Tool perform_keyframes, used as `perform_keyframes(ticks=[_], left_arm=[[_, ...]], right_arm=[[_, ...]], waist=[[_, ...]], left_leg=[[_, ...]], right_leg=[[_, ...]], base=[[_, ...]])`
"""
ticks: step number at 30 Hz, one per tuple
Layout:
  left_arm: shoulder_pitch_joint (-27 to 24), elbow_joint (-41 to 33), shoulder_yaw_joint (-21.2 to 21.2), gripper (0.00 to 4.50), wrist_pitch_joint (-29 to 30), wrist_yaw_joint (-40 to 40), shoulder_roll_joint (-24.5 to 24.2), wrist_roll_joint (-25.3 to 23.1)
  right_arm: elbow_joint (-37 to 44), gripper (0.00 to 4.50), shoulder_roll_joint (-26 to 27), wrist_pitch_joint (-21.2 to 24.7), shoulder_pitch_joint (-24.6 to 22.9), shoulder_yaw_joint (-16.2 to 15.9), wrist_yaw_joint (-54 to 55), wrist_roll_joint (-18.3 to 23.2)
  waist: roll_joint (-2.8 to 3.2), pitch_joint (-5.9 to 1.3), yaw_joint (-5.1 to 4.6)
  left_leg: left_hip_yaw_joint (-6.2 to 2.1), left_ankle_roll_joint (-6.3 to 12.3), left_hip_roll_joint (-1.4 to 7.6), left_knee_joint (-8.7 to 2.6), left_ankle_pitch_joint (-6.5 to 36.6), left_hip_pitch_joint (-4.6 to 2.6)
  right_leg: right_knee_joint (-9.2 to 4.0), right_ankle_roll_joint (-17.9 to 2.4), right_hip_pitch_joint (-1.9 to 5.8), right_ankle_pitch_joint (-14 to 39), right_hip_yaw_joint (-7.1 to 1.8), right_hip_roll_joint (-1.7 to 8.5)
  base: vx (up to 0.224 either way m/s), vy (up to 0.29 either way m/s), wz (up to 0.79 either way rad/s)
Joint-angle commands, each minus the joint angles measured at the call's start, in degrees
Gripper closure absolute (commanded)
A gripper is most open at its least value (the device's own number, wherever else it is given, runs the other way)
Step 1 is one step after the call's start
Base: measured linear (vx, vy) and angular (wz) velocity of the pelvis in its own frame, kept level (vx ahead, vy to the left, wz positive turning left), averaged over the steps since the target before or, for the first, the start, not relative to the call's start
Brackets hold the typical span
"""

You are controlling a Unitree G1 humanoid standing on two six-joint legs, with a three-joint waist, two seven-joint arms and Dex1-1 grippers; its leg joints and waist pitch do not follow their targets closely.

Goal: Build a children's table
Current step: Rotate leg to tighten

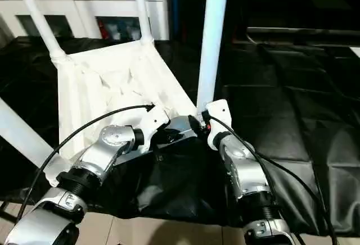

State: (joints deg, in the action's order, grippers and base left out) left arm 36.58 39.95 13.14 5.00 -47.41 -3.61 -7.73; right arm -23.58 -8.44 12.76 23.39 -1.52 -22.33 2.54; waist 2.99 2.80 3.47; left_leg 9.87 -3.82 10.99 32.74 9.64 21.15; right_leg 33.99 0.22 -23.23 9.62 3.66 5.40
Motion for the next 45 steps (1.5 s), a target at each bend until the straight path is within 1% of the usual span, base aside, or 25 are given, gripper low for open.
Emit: perform_keyframes(ticks=[1,3,6,7,8,10,11,12,13,15,18,21,22,23,24,25,26,27,30,32,37,41,43,44,45], left_arm=[[1.2,-2.1,1.3,4.5,-5.5,-3.5,2.9,3.6],[0.7,-2.9,1.3,4.5,-5.9,-5.1,2.0,4.0],[0.1,-3.6,1.3,4.5,-7.0,-7.2,0.9,4.5],[-0.5,-4.1,1.4,4.5,-7.5,-9.2,0.0,5.1],[-1.0,-4.7,1.5,4.5,-8.0,-12.0,-1.2,5.9],[-1.2,-4.9,1.6,4.5,-8.0,-14.4,-2.5,6.5],[-1.2,-4.9,1.6,4.5,-8.0,-14.4,-2.5,6.5],[-1.0,-4.8,1.6,4.5,-8.0,-17.4,-4.0,7.1],[-0.9,-4.7,1.5,4.5,-8.0,-18.3,-4.4,7.3],[-0.6,-4.5,1.3,4.5,-7.6,-20.3,-5.0,7.8],[-0.2,-3.6,1.5,4.5,-7.5,-23.6,-6.3,8.3],[-0.2,-3.4,1.6,4.5,-7.2,-25.0,-6.7,8.7],[-0.2,-3.4,1.7,4.5,-6.9,-25.8,-6.9,8.9],[-0.2,-3.4,1.9,4.5,-6.8,-26.5,-7.2,9.0],[-0.1,-3.4,2.1,4.5,-6.6,-27.4,-7.4,9.1],[-0.1,-3.5,2.2,4.5,-6.2,-27.9,-7.6,9.2],[-0.1,-3.5,2.3,4.5,-5.9,-28.6,-7.8,9.2],[0.0,-3.5,2.3,4.5,-5.8,-28.9,-7.9,9.3],[0.0,-3.5,2.4,4.5,-5.1,-30.4,-8.2,9.2],[-0.2,-3.9,2.7,4.5,-4.3,-31.7,-8.6,9.3],[-0.5,-4.2,2.6,4.5,-4.5,-31.5,-8.6,9.6],[-0.5,-4.2,1.7,4.5,-5.1,-29.1,-7.7,9.5],[0.0,-3.2,0.8,4.5,-6.1,-23.6,-5.8,8.5],[0.0,-3.2,0.7,4.5,-6.1,-23.3,-5.6,8.4],[0.3,-2.9,0.5,4.5,-6.2,-20.1,-4.3,7.7]], right_arm=[[1.4,0.84,0.7,0.6,-0.7,-4.6,-4.9,0.8],[2.6,0.67,-0.9,0.8,-1.4,-4.6,-6.9,1.3],[3.9,0.67,-3.0,1.9,-2.3,-4.7,-10.1,2.4],[4.4,0.67,-4.9,1.6,-2.9,-5.0,-12.6,2.5],[5.0,0.67,-7.0,1.1,-3.7,-5.2,-15.8,2.7],[6.3,0.67,-9.2,0.5,-4.6,-5.9,-20.1,3.2],[6.3,0.67,-9.2,0.5,-4.6,-5.9,-20.1,3.2],[8.4,0.67,-11.7,0.1,-5.7,-6.7,-25.2,4.2],[9.0,0.67,-12.4,0.2,-6.0,-6.8,-26.5,4.6],[10.3,0.67,-13.8,0.2,-6.5,-7.2,-29.5,5.5],[12.8,0.67,-16.4,0.5,-7.6,-8.3,-35.0,7.6],[13.8,0.67,-17.4,1.3,-8.0,-9.0,-37.0,8.2],[14.2,0.92,-17.8,1.5,-8.1,-9.2,-37.6,8.4],[14.5,0.92,-17.9,2.0,-8.2,-9.3,-38.2,8.8],[14.8,0.99,-18.0,2.6,-8.3,-9.3,-38.8,9.2],[15.2,0.99,-18.3,2.9,-8.5,-9.5,-39.5,9.5],[15.6,1.04,-18.6,3.1,-8.6,-9.8,-40.6,9.7],[15.8,1.29,-18.8,3.1,-8.7,-10.0,-41.0,9.7],[16.0,1.44,-19.3,3.5,-8.8,-10.6,-42.5,9.9],[16.1,1.73,-19.4,3.9,-8.8,-10.9,-43.2,10.4],[16.6,1.86,-19.3,4.5,-9.0,-11.2,-43.3,10.6],[16.6,1.88,-18.3,4.1,-9.7,-11.2,-41.8,10.1],[15.5,1.88,-15.5,3.2,-9.6,-9.8,-37.0,9.3],[15.3,1.88,-15.2,3.1,-9.6,-9.7,-36.5,9.2],[13.4,1.88,-12.9,2.9,-8.9,-8.9,-32.0,7.9]], waist=[[-1.69,-3.88,0.38],[-1.68,-3.92,0.38],[-1.73,-3.91,0.58],[-1.65,-3.87,0.74],[-1.78,-3.88,0.96],[-1.49,-3.84,1.54],[-1.56,-3.8,1.66],[-1.59,-3.7,1.83],[-1.51,-3.73,2.17],[-1.54,-3.71,2.24],[-1.52,-3.79,2.62],[-1.64,-3.82,2.96],[-2.27,-3.83,2.98],[-1.91,-3.87,3.1],[-1.91,-3.81,3.08],[-2.22,-3.82,3.1],[-2.11,-3.81,3.18],[-2.08,-3.79,3.21],[-2.11,-3.75,3.25],[-2.05,-3.75,3.33],[-1.92,-3.82,3.33],[-1.97,-3.82,3.3],[-2.26,-3.77,3.23],[-2.22,-3.72,3.17],[-2.38,-3.68,2.99]], left_leg=[[0.05,5.1,1.16,-2.97,9.9,0.06],[0.03,5.07,1.19,-2.98,10.0,0.0],[0.08,5.49,1.24,-2.91,10.2,-0.13],[0.07,5.54,1.32,-2.92,10.5,-0.04],[0.03,5.41,1.3,-2.91,10.4,-0.06],[0.11,5.59,1.48,-2.92,11.3,-0.18],[0.14,5.46,1.49,-2.93,11.6,-0.18],[0.1,5.14,1.53,-3.04,12.1,-0.18],[0.07,5.02,1.62,-3.04,12.5,-0.35],[0.03,4.91,1.71,-3.12,12.9,-0.2],[0.09,5.06,1.88,-2.99,12.6,-0.33],[0.09,5.17,1.86,-2.94,11.9,-0.23],[0.18,5.29,1.86,-2.91,11.5,-0.17],[0.08,5.25,1.89,-2.92,11.2,-0.16],[0.1,5.31,1.84,-2.92,11.2,-0.14],[0.15,5.35,1.87,-2.9,11.1,-0.12],[0.11,5.33,1.91,-2.92,11.1,-0.17],[0.12,5.35,1.9,-2.91,11.2,-0.16],[0.09,4.98,1.9,-2.96,11.5,-0.15],[0.05,4.86,1.86,-2.98,11.4,-0.06],[0.02,4.73,1.85,-2.95,11.1,-0.05],[0.06,4.71,1.87,-2.93,11.2,-0.14],[0.02,4.4,1.84,-2.97,11.3,-0.08],[-0.03,4.13,1.78,-3.05,11.6,-0.09],[-0.1,3.7,1.73,-3.13,12.0,0.02]], right_leg=[[-4.17,-11.7,3.27,12.6,-1.9,2.48],[-4.12,-11.8,3.25,12.8,-1.91,2.52],[-4.18,-11.8,3.25,12.7,-1.95,2.45],[-4.17,-12.0,3.19,12.9,-1.96,2.52],[-4.13,-11.9,3.4,13.0,-1.9,2.51],[-4.18,-11.8,3.08,13.9,-2.02,2.6],[-4.2,-11.8,3.04,14.1,-2.03,2.58],[-4.25,-11.7,3.03,15.0,-2.0,2.58],[-4.28,-11.5,3.04,15.5,-2.0,2.56],[-4.17,-11.6,3.04,15.5,-1.99,2.56],[-4.02,-12.4,2.86,14.1,-2.11,2.67],[-3.86,-12.5,2.91,13.5,-2.06,2.66],[-3.84,-12.5,2.94,13.5,-2.07,2.69],[-3.72,-12.5,2.93,13.8,-2.05,2.83],[-3.81,-12.4,2.91,14.0,-2.04,2.77],[-3.81,-12.2,2.94,14.2,-2.05,2.74],[-3.78,-12.2,2.9,14.3,-2.06,2.79],[-3.82,-12.1,2.88,14.5,-2.05,2.78],[-3.91,-11.8,2.85,15.5,-2.04,2.85],[-3.88,-11.8,2.88,15.5,-2.01,2.87],[-3.78,-12.1,2.94,14.5,-2.0,2.79],[-3.82,-12.1,2.88,14.7,-2.0,2.85],[-3.92,-11.6,2.83,15.6,-2.02,2.88],[-3.99,-11.5,2.84,16.4,-1.98,2.94],[-4.05,-10.8,2.95,17.8,-1.91,2.97]], base=[[0.0,0.0,0.0],[0.0,0.0,0.0],[0.0,0.0,0.0],[0.0,0.0,0.0],[0.0,0.0,0.0],[0.0,0.0,0.0],[0.0,0.0,0.0],[0.0,0.0,0.0],[0.0,0.0,0.0],[0.0,0.0,0.0],[0.0,0.0,0.0],[0.0,0.0,0.0],[0.0,0.0,0.0],[0.0,0.0,0.0],[0.0,0.0,0.0],[0.0,0.0,0.0],[0.0,0.0,0.0],[0.0,0.0,0.0],[0.0,0.0,0.0],[0.0,0.0,0.0],[0.0,0.0,0.0],[0.0,0.0,0.0],[0.0,0.0,0.0],[0.0,0.0,0.0],[0.0,0.0,0.0]])
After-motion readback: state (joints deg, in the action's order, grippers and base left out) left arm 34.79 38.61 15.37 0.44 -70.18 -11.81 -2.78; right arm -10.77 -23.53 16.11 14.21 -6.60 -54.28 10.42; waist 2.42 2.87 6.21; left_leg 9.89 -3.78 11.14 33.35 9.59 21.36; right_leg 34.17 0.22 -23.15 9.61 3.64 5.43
